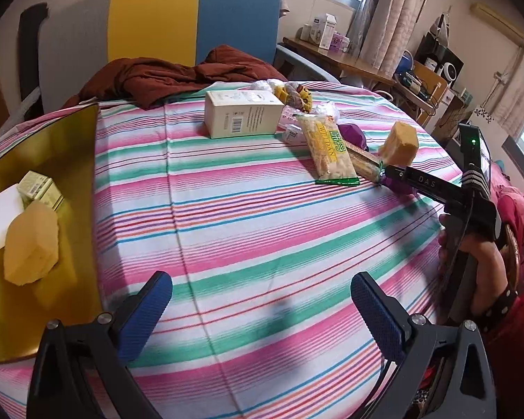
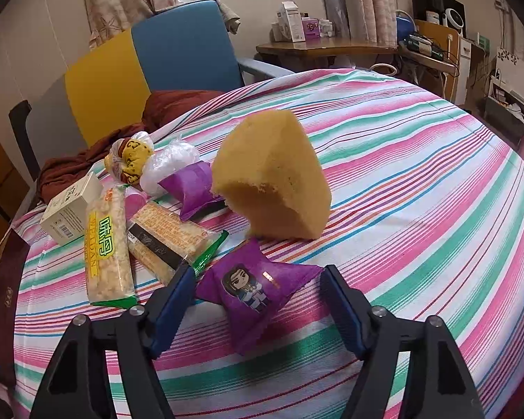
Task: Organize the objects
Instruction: 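Grasp the WEIDAN snack bag with the left gripper while the right gripper holds the sponge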
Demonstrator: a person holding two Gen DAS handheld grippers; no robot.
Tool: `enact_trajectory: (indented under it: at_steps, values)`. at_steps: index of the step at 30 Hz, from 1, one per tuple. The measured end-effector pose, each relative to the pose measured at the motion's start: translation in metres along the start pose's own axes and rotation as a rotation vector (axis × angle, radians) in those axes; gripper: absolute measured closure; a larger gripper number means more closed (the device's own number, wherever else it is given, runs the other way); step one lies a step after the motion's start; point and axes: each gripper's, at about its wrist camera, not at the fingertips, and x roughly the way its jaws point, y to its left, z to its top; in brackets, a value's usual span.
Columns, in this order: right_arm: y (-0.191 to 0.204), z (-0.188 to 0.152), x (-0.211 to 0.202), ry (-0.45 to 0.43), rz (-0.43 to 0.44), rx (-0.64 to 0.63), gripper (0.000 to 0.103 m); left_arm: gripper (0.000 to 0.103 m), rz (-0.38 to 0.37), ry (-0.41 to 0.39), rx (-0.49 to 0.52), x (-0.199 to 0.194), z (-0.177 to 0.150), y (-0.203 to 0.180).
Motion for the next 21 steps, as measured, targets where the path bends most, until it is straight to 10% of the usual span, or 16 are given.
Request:
enact_trajectory:
  at_steps: [12,21]
  values:
    - [-0.008,-0.011,-0.01,-0.047,0.057,0.043,0.059,0.0,-0.038,0.017,-0.049,0.048,0.04,-0.022]
    - [-0.016,-0.017,-0.013,-0.083,0.101,0.1,0.06,0.0,-0.054,0.0,-0.068,0.095,0.086,-0.06]
